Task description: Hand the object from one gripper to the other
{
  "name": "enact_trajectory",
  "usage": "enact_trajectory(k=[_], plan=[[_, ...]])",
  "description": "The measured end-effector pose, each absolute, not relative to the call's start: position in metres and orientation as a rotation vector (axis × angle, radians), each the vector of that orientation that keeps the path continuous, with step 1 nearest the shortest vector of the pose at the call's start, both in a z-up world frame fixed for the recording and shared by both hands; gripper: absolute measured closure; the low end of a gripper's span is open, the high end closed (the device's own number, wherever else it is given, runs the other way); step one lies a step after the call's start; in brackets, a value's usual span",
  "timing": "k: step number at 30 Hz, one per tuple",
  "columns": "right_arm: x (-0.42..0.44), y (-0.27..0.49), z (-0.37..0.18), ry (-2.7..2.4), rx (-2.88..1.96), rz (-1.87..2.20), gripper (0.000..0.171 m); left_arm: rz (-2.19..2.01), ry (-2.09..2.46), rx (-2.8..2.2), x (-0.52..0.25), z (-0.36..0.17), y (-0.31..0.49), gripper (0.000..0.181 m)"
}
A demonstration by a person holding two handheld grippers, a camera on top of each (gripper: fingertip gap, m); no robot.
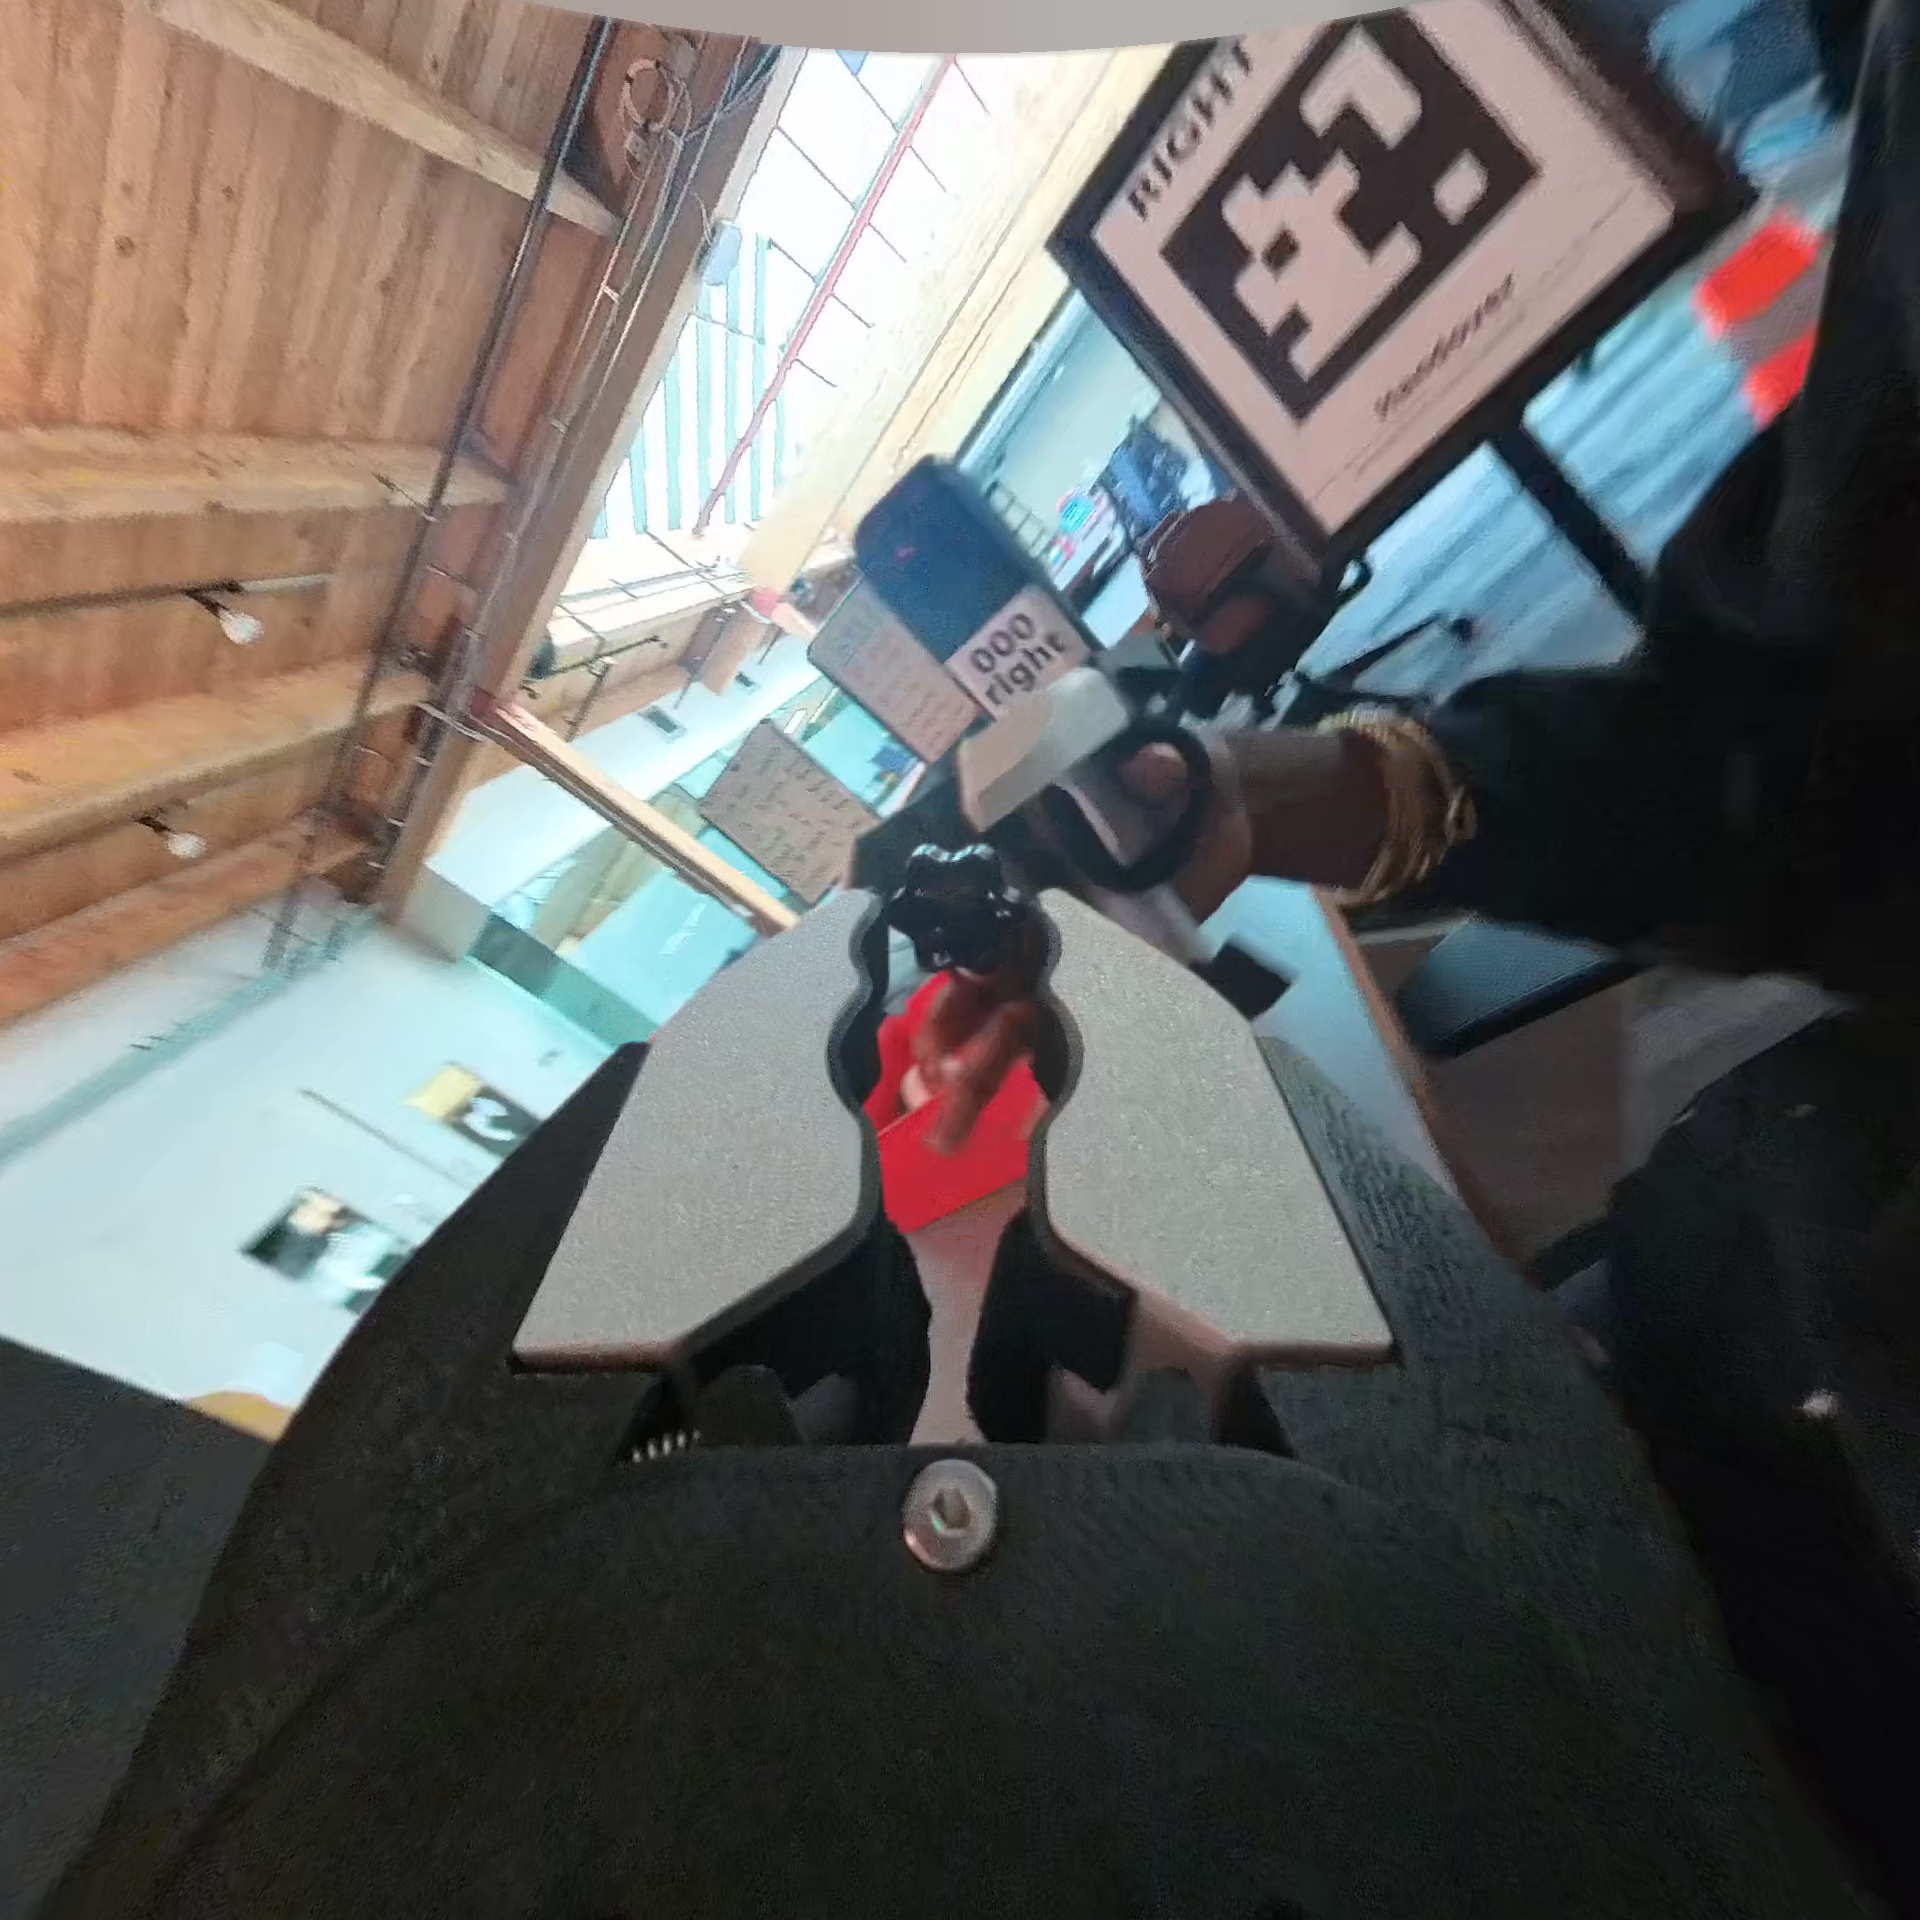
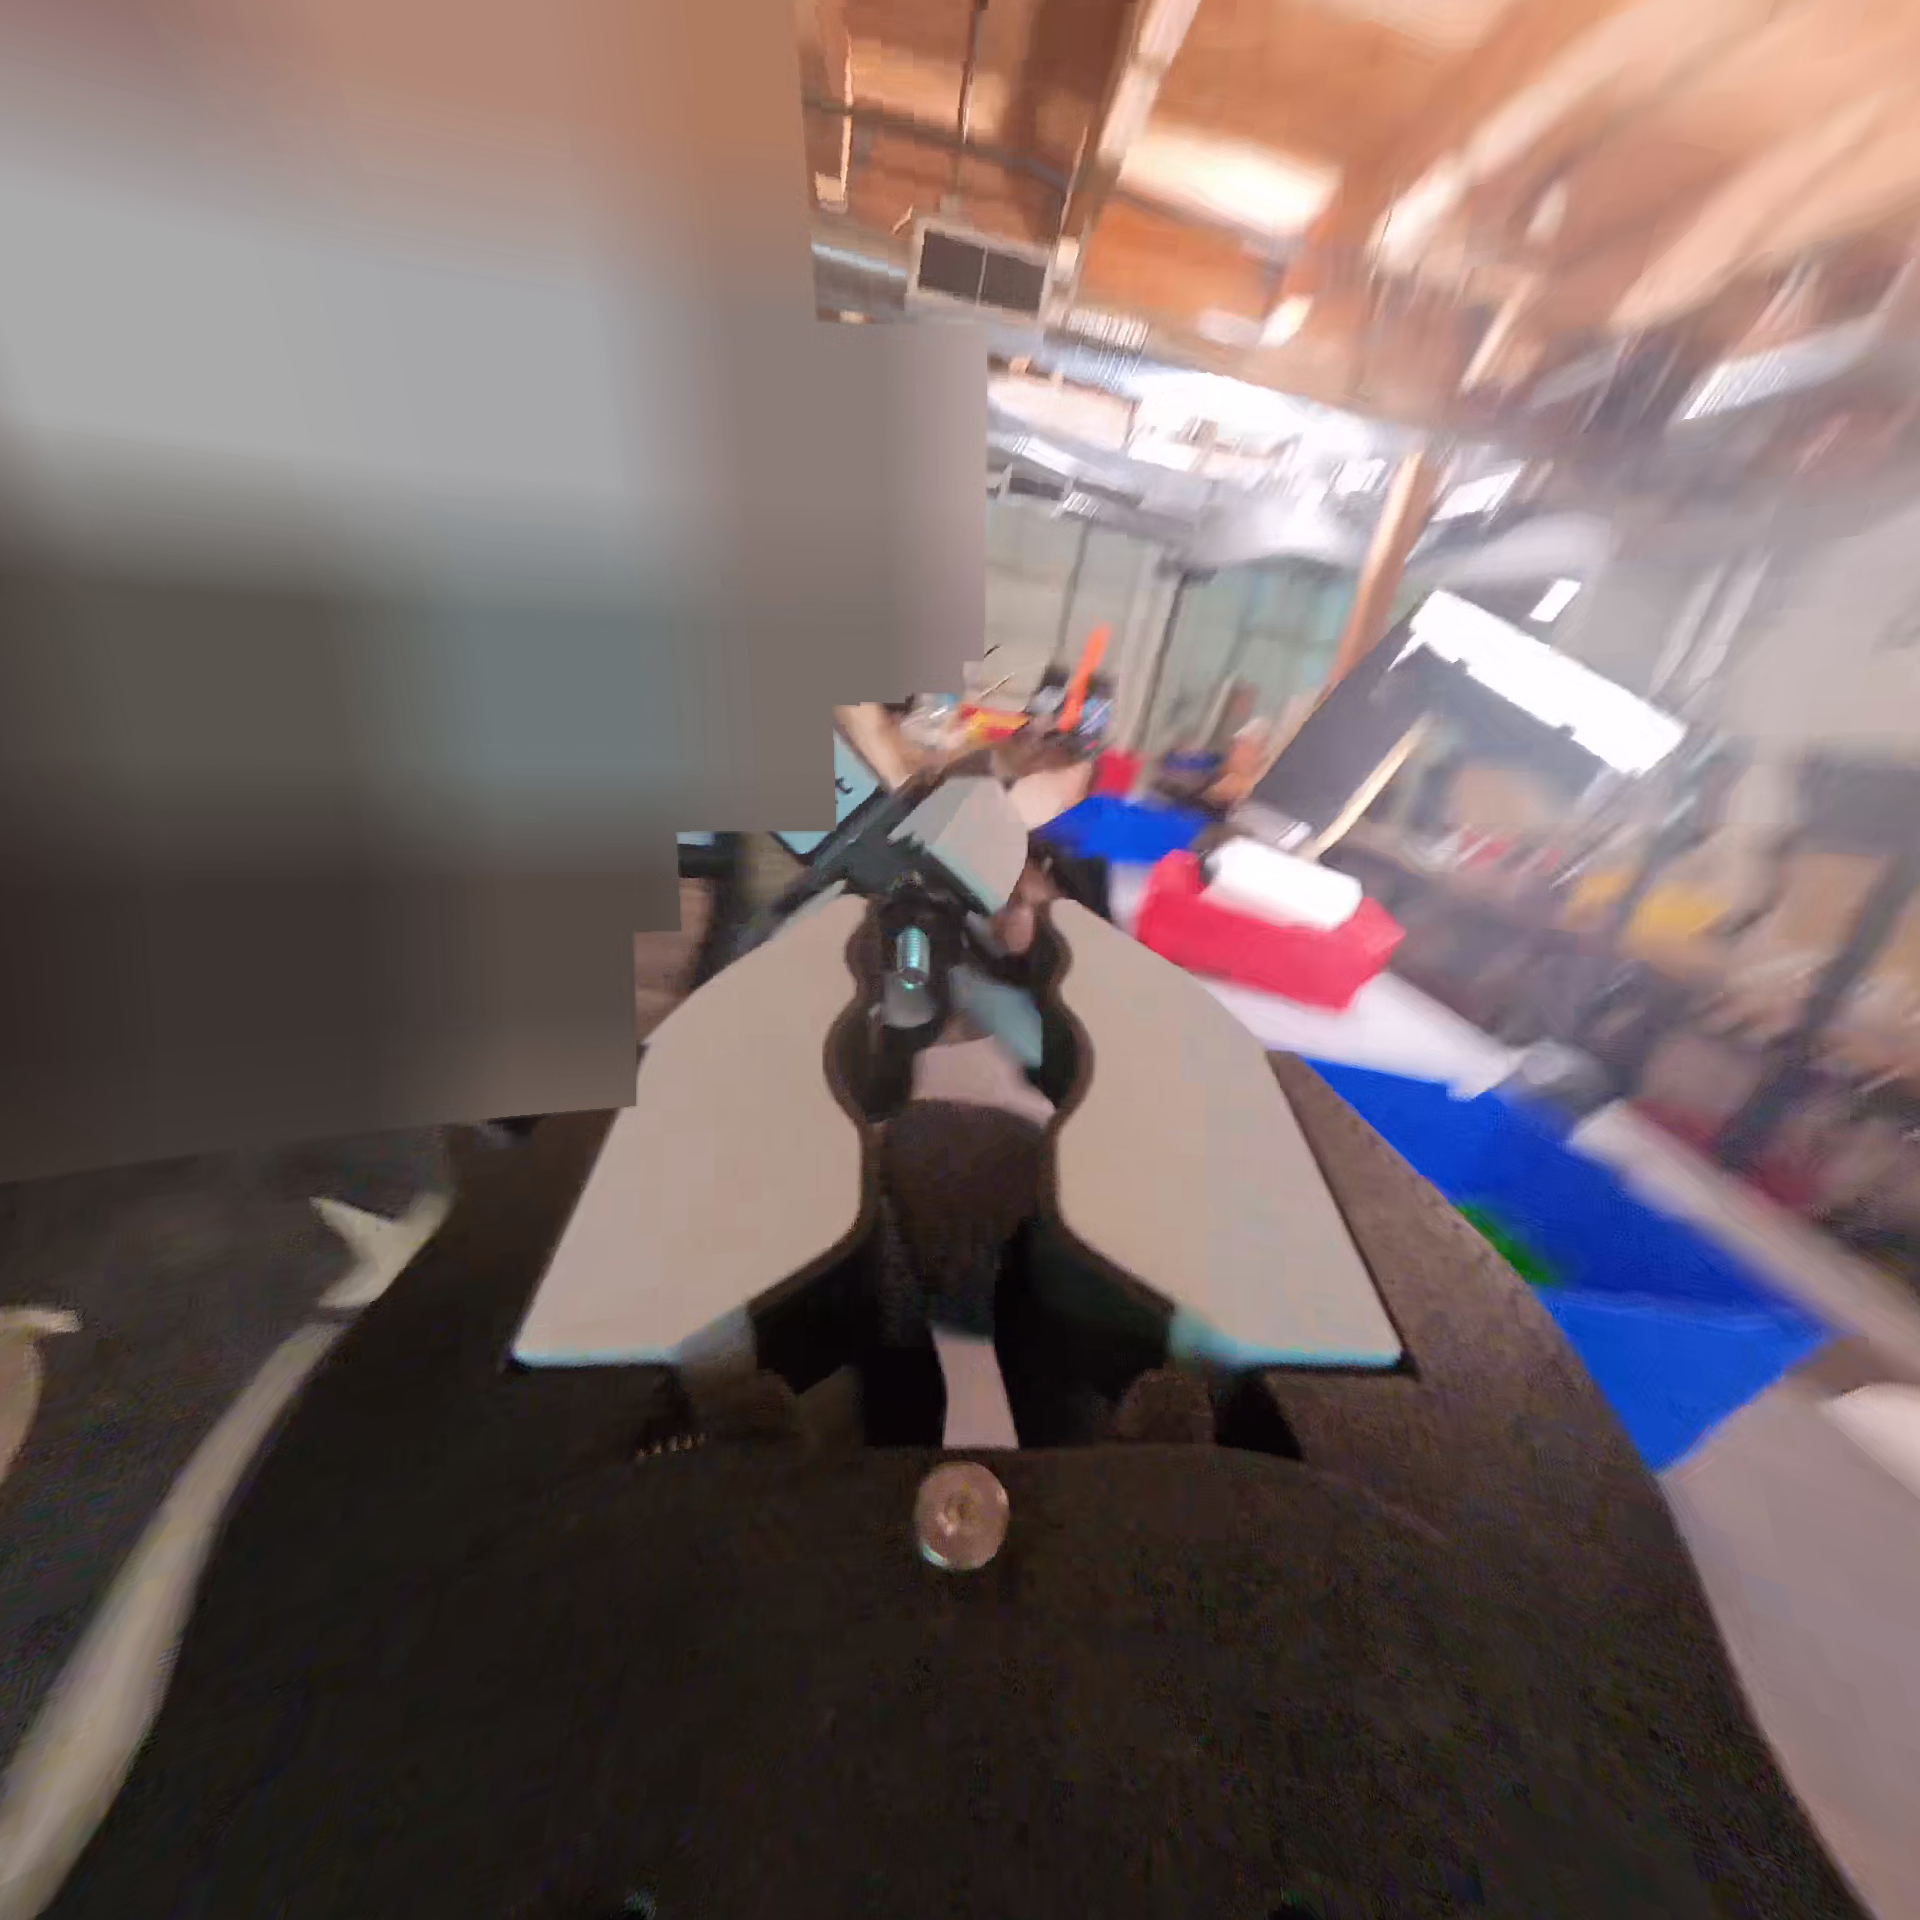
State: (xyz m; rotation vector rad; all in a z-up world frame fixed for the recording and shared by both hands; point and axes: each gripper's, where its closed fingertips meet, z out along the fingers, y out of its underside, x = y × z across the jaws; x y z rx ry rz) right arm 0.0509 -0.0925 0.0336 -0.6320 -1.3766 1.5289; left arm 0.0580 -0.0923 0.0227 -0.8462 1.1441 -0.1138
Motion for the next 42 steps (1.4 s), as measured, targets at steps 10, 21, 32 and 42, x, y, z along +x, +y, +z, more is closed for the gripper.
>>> enact_trajectory(k=[10, 21, 32, 42], plan=[[0.057, -0.096, 0.027, -1.292, 0.011, 0.368, 0.142, -0.746, 0.954, -1.114, 0.057, 0.026, -0.091, 0.157], [0.049, -0.098, 0.021, -1.302, 0.043, 0.241, 0.165, -0.751, 0.978, -1.156, 0.061, 0.019, -0.091, 0.157], [0.05, -0.101, 0.025, -1.467, -0.472, 1.12, 0.165, -0.034, 1.187, -0.827, 0.06, 0.016, -0.091, 0.131], [0.047, -0.101, 0.009, -1.577, -0.754, 1.486, 0.166, -0.066, 1.193, -0.879, 0.06, 0.01, -0.087, 0.148]])
